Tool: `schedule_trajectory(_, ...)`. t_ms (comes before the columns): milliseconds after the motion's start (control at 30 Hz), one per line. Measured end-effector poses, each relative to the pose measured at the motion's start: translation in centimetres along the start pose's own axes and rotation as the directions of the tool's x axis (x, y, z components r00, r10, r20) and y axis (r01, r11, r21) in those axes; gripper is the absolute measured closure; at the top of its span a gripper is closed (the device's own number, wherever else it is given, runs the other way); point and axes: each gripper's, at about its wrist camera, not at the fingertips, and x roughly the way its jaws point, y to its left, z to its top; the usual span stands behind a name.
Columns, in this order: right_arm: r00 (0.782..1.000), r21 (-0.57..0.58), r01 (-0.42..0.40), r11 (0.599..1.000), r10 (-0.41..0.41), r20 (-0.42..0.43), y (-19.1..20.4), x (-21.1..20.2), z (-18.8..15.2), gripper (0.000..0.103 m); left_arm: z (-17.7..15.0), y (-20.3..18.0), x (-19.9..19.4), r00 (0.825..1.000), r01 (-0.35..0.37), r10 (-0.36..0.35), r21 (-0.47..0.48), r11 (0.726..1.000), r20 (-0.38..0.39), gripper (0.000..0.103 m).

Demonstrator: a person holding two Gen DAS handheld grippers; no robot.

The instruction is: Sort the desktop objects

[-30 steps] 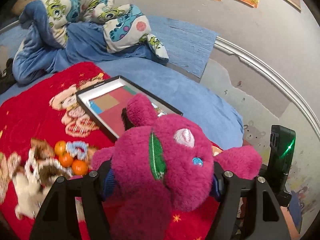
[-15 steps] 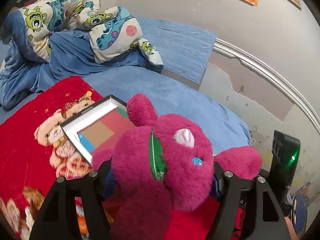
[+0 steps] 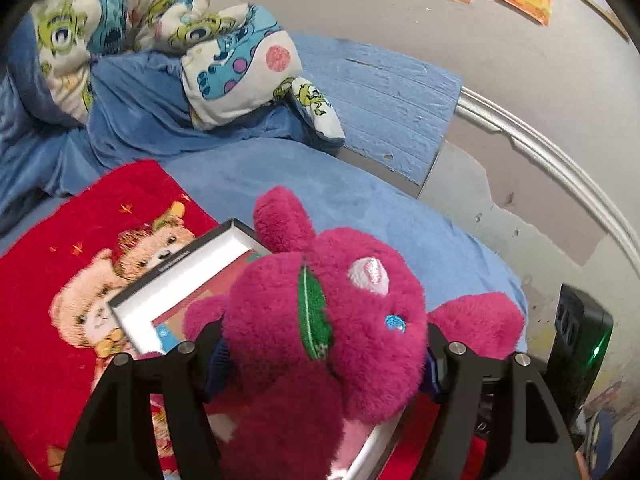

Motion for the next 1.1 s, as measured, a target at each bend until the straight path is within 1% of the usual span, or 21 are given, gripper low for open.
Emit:
schedule_trajectory(67,1.0,0.005,0.018,1.0,-0.018,-0.012,-0.2,1.0,0.2,0.071,0.1,0.7,1.2,1.0,0.005,-0.006,-0.011,1.0,-0.016,0.029)
schedule_trajectory(167,0.998,0.018,0.045,0.999,-0.044,-0.049,-0.6,2.3,0.1,0.071,0.1,1.9,3.5,0.999,-0.01,0.009,-0.018,1.0,-0.041,0.029)
schedule_trajectory(267,0.994,0.026,0.077,0.997,-0.075,-0.085,-1.1,3.3,-0.3,0.071,-0.3,3.5,5.6,0.997,-0.032,0.028,-0.049,0.998,-0.075,0.029)
schedule_trajectory(300,0.991,0.041,0.085,0.995,-0.081,-0.106,-1.5,3.7,-0.4,0.071,-0.5,3.7,6.0,0.996,-0.036,0.032,-0.049,0.998,-0.08,0.029)
schedule_trajectory(367,0.983,0.072,0.107,0.992,-0.095,-0.155,-2.3,4.7,-0.9,0.071,-1.0,4.1,7.2,0.993,-0.07,0.066,-0.029,0.997,-0.102,0.029)
schedule_trajectory(433,0.984,0.042,0.114,0.993,-0.107,-0.14,-2.1,5.0,-1.2,0.071,-1.4,4.1,8.3,0.988,-0.101,0.101,0.009,0.995,-0.118,0.029)
schedule_trajectory(533,0.981,0.008,0.135,0.991,-0.132,-0.145,-1.6,5.7,-1.3,0.071,-2.1,4.3,10.0,0.982,-0.11,0.114,0.037,0.993,-0.151,0.028)
schedule_trajectory(567,0.981,0.001,0.141,0.99,-0.139,-0.137,-1.6,5.7,-1.4,0.071,-2.4,4.3,10.7,0.978,-0.114,0.12,0.046,0.992,-0.17,0.028)
schedule_trajectory(633,0.985,0.0,0.137,0.991,-0.136,-0.107,-1.8,5.5,-1.8,0.071,-3.4,4.1,12.2,0.965,-0.145,0.158,0.076,0.987,-0.209,0.028)
schedule_trajectory(767,0.991,-0.007,0.118,0.993,-0.118,-0.062,-2.3,5.0,-2.2,0.07,-3.8,3.5,12.8,0.958,-0.18,0.199,0.106,0.978,-0.205,0.027)
schedule_trajectory(867,0.99,-0.027,0.133,0.991,-0.134,-0.05,-2.1,5.1,-2.3,0.07,-3.9,3.4,13.0,0.955,-0.187,0.211,0.132,0.974,-0.209,0.026)
schedule_trajectory(933,0.989,-0.036,0.138,0.99,-0.139,-0.048,-1.9,5.2,-2.4,0.07,-3.9,3.4,13.0,0.954,-0.188,0.211,0.123,0.974,-0.213,0.026)
schedule_trajectory(1100,0.99,-0.04,0.135,0.99,-0.136,-0.044,-1.9,5.3,-2.4,0.07,-4.0,3.1,13.2,0.95,-0.201,0.23,0.149,0.968,-0.21,0.025)
